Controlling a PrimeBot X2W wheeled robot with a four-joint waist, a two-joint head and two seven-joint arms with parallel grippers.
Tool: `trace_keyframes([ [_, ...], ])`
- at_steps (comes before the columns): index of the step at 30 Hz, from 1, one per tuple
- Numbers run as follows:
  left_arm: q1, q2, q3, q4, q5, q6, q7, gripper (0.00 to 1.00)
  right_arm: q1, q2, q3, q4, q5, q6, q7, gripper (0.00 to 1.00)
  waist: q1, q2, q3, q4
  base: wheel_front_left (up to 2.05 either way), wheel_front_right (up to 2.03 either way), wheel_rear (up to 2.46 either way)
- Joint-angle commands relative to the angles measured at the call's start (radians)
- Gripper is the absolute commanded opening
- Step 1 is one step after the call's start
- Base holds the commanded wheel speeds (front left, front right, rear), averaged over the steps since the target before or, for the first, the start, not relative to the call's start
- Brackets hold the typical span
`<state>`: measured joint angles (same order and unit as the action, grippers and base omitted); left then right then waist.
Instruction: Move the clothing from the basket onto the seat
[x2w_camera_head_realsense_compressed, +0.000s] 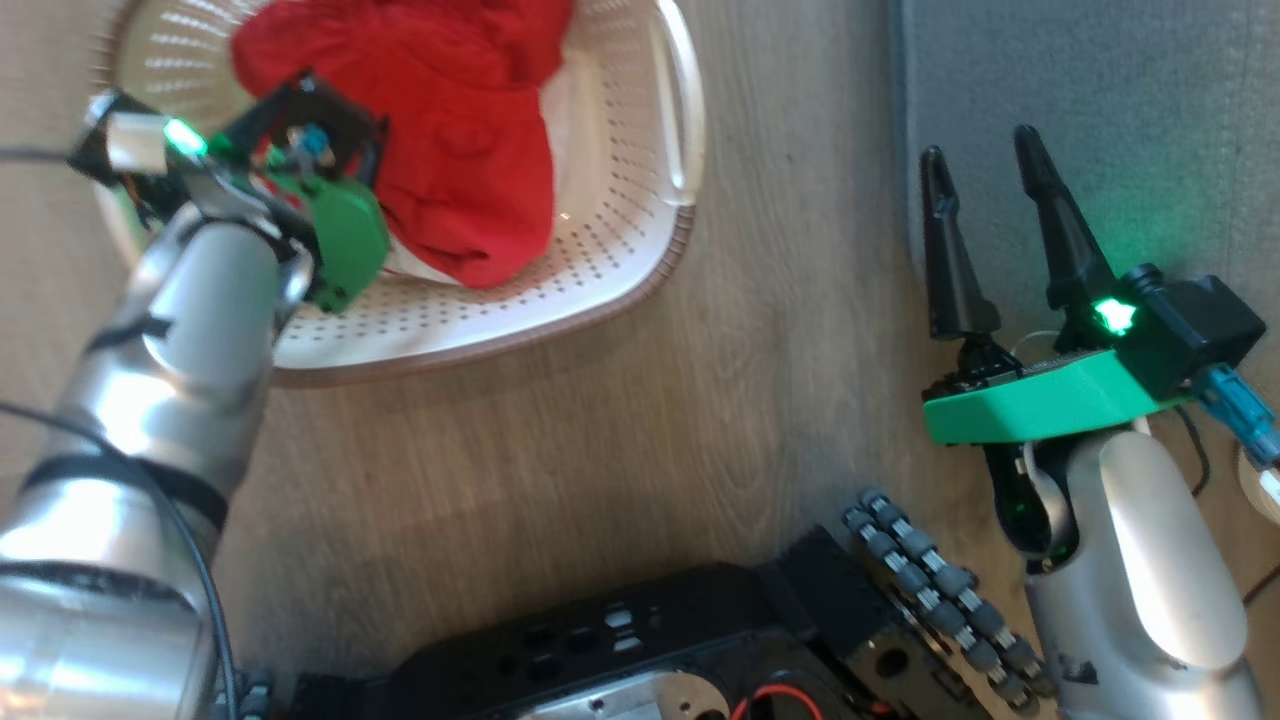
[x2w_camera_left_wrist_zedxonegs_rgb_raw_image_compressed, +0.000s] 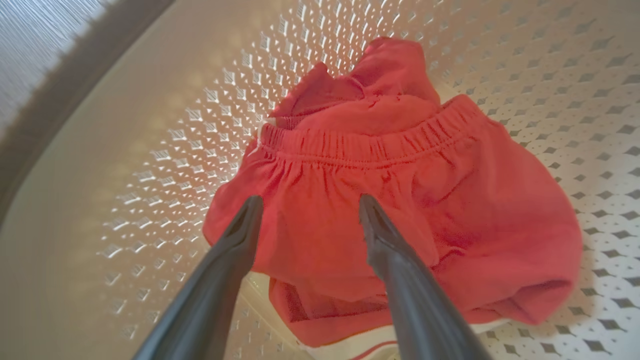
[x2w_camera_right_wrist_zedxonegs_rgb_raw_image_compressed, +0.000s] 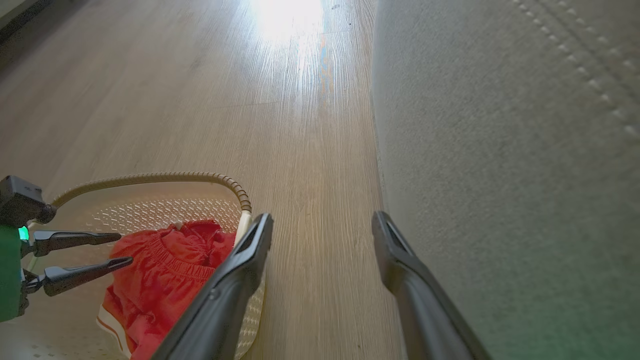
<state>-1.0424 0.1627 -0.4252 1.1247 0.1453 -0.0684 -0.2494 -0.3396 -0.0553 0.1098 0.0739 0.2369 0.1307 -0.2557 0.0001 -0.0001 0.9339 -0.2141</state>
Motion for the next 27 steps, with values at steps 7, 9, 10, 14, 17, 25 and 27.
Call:
trace_keyframes([
  [7,-0.09,0.031,-0.02,0.122,0.025,-0.009,0.043,1.0,0.047,0.005,0.032,-0.024,0.023,0.0,-0.006,1.0,-0.0001,0.0001,0.047,-0.057,0.0,0.0,0.0],
  [9,-0.116,0.031,-0.03,0.143,0.027,-0.016,0.086,1.0,0.061,0.005,0.035,-0.031,0.031,0.0,-0.006,1.0,-0.0001,0.0001,0.051,-0.065,0.0,0.0,0.0],
  [10,-0.12,0.029,-0.031,0.148,0.023,-0.021,0.102,1.0,0.066,0.005,0.037,-0.032,0.032,0.0,-0.006,1.0,-0.0001,0.0001,0.052,-0.068,0.0,0.0,0.0],
  [14,-0.127,0.025,-0.038,0.157,0.014,-0.038,0.16,1.0,0.076,0.005,0.043,-0.035,0.033,0.0,-0.006,1.0,-0.0001,0.0001,0.056,-0.072,0.0,0.0,0.0],
  [17,-0.124,0.019,-0.048,0.162,0.002,-0.052,0.215,1.0,0.08,0.005,0.046,-0.038,0.033,0.0,-0.006,1.0,-0.0001,0.0001,0.059,-0.073,0.0,0.0,0.0],
  [25,-0.114,0.005,-0.097,0.165,-0.053,-0.062,0.286,0.0,0.074,0.005,0.051,-0.038,0.023,0.0,-0.006,1.0,-0.0001,0.0001,0.063,-0.068,0.0,0.0,0.0],
  [27,-0.113,0.007,-0.108,0.166,-0.078,-0.062,0.289,0.0,0.07,0.005,0.051,-0.038,0.022,0.0,-0.006,1.0,-0.0001,0.0001,0.062,-0.066,0.0,0.0,0.0],
])
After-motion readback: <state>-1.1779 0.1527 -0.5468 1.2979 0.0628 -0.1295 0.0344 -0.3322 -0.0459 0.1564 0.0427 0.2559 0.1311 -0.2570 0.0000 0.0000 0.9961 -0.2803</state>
